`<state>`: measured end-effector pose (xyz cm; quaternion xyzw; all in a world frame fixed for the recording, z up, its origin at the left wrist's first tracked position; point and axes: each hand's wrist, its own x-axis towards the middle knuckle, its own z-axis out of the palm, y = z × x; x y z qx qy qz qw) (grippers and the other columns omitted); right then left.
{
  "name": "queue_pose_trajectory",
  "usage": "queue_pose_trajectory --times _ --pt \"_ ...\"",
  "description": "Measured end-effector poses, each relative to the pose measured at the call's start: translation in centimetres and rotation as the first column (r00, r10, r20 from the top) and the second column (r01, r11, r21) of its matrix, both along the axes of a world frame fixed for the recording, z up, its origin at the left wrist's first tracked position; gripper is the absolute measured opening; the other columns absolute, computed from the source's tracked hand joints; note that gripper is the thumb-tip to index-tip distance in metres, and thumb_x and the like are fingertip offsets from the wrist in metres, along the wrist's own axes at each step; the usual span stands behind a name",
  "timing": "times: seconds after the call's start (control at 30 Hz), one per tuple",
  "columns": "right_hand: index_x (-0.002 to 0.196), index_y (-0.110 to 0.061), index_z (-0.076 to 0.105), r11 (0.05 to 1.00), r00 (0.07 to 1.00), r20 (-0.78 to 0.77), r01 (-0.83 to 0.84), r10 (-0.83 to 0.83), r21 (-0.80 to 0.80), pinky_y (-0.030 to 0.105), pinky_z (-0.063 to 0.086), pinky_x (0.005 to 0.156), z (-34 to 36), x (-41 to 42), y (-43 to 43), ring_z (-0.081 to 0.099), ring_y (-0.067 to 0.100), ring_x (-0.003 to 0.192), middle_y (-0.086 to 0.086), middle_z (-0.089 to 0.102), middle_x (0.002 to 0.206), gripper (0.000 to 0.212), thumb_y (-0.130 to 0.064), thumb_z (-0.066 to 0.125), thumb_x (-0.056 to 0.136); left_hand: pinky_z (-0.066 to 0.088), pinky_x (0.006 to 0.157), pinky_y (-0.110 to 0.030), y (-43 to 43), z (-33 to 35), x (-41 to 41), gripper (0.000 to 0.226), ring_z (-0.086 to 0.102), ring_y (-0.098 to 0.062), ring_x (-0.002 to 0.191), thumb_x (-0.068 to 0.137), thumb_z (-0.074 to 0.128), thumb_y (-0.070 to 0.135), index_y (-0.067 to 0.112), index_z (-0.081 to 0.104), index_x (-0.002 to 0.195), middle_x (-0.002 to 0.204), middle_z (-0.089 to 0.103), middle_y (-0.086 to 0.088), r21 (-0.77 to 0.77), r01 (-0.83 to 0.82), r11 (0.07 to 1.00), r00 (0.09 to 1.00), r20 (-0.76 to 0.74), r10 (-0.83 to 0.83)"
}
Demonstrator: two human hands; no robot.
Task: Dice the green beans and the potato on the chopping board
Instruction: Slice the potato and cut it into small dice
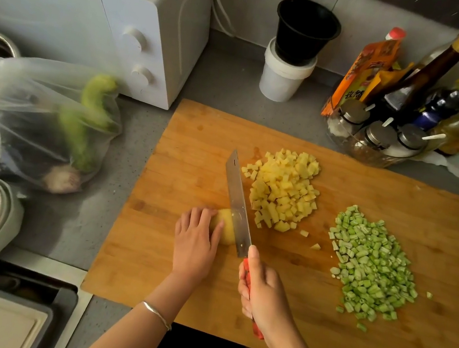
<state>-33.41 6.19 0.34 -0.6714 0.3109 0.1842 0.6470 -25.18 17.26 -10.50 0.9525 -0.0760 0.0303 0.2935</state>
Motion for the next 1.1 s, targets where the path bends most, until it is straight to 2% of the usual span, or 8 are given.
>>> queue_pose_trajectory --times 0.17,0.37,0.47,0.6,0.67,0.83,1.0,1.1 --pt "0.066 -0.013 0.040 0.996 0.999 -0.031 -0.046 0.044 -0.070 0.022 0.019 0.040 -0.1 0.1 0.0 0.026 0.010 0.038 0.001 0.029 0.052 0.055 -0.065 0.032 0.082 0.032 0.082 -0.033 -0.1 0.1 0.0 0.037 0.044 -0.022 0.097 0.096 0.034 0.045 0.017 0.056 0.107 0.104 0.055 -0.002 0.002 0.002 1.000 1.000 0.022 -0.002" --pt "0.064 -0.014 0.034 0.990 0.994 -0.081 -0.081 0.072 -0.111 0.022 0.019 0.039 -0.8 0.4 -0.2 0.023 0.010 0.038 -0.001 0.026 0.051 0.054 -0.057 0.028 0.096 0.036 0.083 -0.036 -0.1 0.0 0.0 0.038 0.046 -0.024 0.099 0.096 0.032 0.044 0.017 0.057 0.107 0.108 0.055 -0.003 0.028 0.009 1.000 1.000 0.010 -0.009" --pt "0.064 -0.014 0.033 0.986 0.989 -0.130 -0.089 0.071 -0.140 0.022 0.019 0.041 -1.4 0.4 0.1 0.023 0.010 0.039 -0.001 0.026 0.051 0.054 -0.057 0.028 0.097 0.039 0.084 -0.038 -0.2 0.1 -0.2 0.038 0.047 -0.024 0.100 0.097 0.032 0.043 0.017 0.057 0.108 0.109 0.056 -0.003 0.033 0.014 0.999 1.000 0.007 -0.014" --pt "0.061 -0.016 0.032 0.974 0.984 -0.158 -0.115 0.085 -0.193 0.022 0.021 0.043 -1.7 1.0 0.5 0.024 0.009 0.039 -0.003 0.027 0.049 0.055 -0.061 0.026 0.092 0.034 0.083 -0.035 -0.1 0.0 0.0 0.037 0.046 -0.023 0.099 0.097 0.032 0.043 0.017 0.056 0.107 0.108 0.055 -0.002 0.039 0.013 0.999 1.000 0.022 -0.014" --pt "0.061 -0.017 0.033 0.976 0.985 -0.152 -0.111 0.083 -0.186 0.025 0.021 0.045 -1.4 1.6 0.5 0.024 0.011 0.040 -0.004 0.027 0.048 0.057 -0.068 0.025 0.085 0.033 0.083 -0.035 -0.1 0.1 0.0 0.037 0.046 -0.024 0.098 0.097 0.032 0.043 0.016 0.056 0.107 0.107 0.055 -0.003 0.046 0.014 0.999 1.000 0.025 -0.015" --pt "0.070 -0.015 0.041 0.998 0.992 -0.125 -0.031 0.023 -0.063 0.022 0.021 0.040 0.0 2.1 -0.4 0.025 0.011 0.038 -0.003 0.030 0.050 0.054 -0.062 0.031 0.095 0.030 0.083 -0.031 0.0 0.3 0.1 0.039 0.048 -0.025 0.099 0.095 0.033 0.046 0.017 0.056 0.108 0.106 0.055 -0.003 0.027 0.018 0.999 1.000 -0.011 -0.017" --pt "0.066 -0.014 0.038 0.998 0.999 -0.028 -0.016 0.014 -0.053 0.022 0.018 0.040 0.5 0.5 -0.3 0.023 0.012 0.037 -0.001 0.029 0.048 0.057 -0.067 0.033 0.085 0.035 0.101 -0.031 2.0 1.0 -0.9 0.055 0.045 -0.018 0.118 0.099 0.025 0.051 0.014 0.044 0.134 0.129 0.052 -0.001 -0.100 0.153 0.983 0.987 -0.027 -0.156" --pt "0.066 -0.013 0.038 0.998 1.000 -0.010 -0.022 0.021 -0.058 0.022 0.017 0.039 0.3 0.2 0.0 0.023 0.012 0.036 0.000 0.028 0.048 0.057 -0.069 0.033 0.079 0.028 0.110 -0.033 3.4 0.9 -2.0 0.057 0.039 -0.017 0.131 0.100 0.022 0.051 0.015 0.039 0.141 0.144 0.043 -0.001 -0.084 0.315 0.945 0.949 0.008 -0.315"
